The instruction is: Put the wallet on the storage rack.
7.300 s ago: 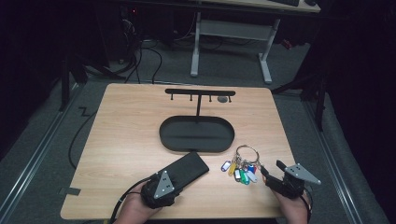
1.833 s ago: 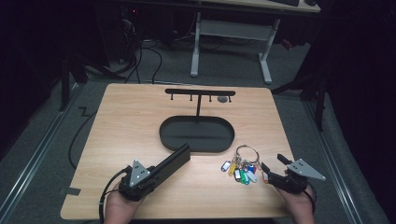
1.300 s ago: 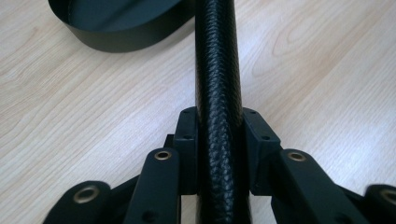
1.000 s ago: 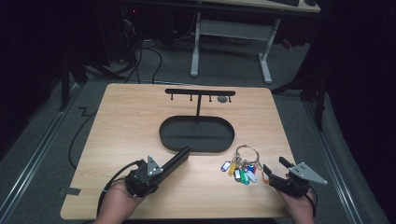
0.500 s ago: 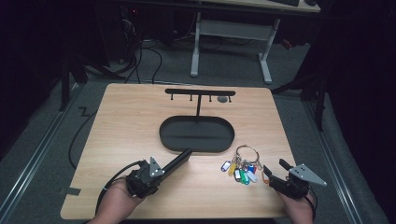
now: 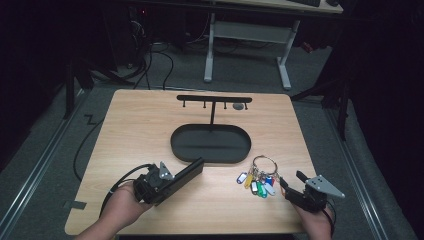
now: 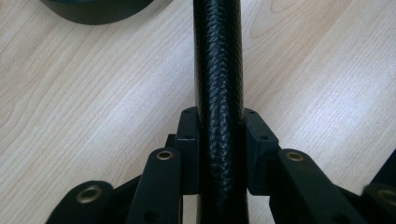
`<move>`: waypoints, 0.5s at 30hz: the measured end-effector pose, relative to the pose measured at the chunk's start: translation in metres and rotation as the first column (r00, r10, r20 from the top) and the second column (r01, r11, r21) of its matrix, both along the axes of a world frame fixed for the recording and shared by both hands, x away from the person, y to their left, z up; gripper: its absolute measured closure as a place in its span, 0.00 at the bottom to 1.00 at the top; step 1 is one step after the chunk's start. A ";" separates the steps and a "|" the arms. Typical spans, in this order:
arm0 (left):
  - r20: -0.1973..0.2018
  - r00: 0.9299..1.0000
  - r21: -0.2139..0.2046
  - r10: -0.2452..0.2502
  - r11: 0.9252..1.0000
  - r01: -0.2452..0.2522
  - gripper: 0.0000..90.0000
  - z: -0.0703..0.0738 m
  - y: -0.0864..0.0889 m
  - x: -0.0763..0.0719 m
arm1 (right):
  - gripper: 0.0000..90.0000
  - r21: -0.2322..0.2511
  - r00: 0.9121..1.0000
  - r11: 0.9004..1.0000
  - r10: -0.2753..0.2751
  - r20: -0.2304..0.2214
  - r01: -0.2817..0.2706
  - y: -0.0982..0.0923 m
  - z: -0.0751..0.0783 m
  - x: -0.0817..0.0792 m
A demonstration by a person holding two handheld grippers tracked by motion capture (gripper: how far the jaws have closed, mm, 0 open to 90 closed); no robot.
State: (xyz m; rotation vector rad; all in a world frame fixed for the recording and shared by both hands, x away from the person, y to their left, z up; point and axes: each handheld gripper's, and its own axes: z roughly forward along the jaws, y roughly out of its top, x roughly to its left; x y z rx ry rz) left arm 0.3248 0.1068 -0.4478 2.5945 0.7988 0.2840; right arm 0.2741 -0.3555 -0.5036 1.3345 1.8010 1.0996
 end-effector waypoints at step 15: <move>-0.020 0.999 0.098 -0.048 0.994 0.050 0.79 0.004 -0.009 0.007 | 0.34 0.016 0.999 0.999 0.046 0.010 -0.046 -0.002 0.001 0.001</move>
